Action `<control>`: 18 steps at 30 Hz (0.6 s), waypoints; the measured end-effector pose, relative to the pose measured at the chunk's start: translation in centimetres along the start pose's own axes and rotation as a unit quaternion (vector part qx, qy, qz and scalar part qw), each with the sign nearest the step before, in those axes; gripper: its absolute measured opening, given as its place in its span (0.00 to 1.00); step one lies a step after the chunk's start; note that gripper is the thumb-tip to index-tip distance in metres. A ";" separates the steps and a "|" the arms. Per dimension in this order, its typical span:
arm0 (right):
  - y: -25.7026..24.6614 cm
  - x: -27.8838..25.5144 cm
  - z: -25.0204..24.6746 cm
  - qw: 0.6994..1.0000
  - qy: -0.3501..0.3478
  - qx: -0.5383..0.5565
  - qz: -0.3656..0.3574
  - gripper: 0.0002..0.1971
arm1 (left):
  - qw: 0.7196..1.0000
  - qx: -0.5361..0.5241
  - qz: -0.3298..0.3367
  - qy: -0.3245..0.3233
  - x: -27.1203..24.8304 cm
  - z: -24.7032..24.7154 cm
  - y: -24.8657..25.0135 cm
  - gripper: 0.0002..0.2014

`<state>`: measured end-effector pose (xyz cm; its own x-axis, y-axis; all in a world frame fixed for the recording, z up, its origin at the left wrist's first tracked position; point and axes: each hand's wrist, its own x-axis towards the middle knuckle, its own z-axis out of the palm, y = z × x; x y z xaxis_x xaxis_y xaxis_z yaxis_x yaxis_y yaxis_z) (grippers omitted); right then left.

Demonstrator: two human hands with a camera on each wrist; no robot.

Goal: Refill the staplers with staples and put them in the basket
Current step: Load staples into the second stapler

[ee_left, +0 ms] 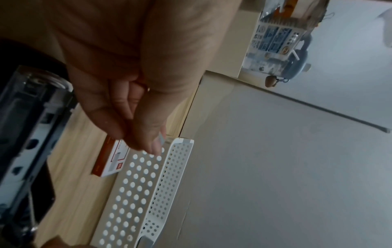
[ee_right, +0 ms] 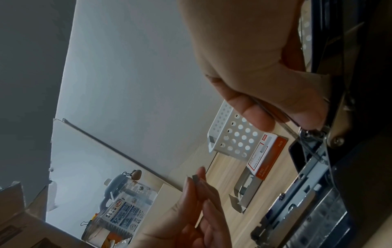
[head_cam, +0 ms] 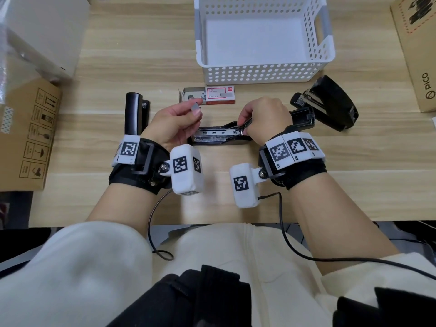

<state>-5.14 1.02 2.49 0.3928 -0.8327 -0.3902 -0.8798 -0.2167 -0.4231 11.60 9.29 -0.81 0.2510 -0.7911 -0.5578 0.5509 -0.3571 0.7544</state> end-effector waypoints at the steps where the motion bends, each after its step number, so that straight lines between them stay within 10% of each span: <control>1: 0.0 0.0 0.0 1.000 0.001 0.000 0.000 0.15 | 1.000 0.008 0.001 0.002 0.0 0.1 0.0 0.11; 8: 0.0 0.0 -0.1 1.000 -0.003 0.000 0.001 0.15 | 0.984 0.138 0.102 0.046 0.2 0.3 -0.7 0.08; 18: 0.0 0.1 -0.1 1.000 -0.004 0.003 0.000 0.17 | 0.869 0.459 0.180 0.041 1.6 -0.6 -3.5 0.14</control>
<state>-5.17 0.90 2.58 0.3940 -0.8291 -0.3967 -0.8784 -0.2126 -0.4280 10.54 9.60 -4.54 0.3528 -0.9086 -0.2234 -0.4333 -0.3703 0.8217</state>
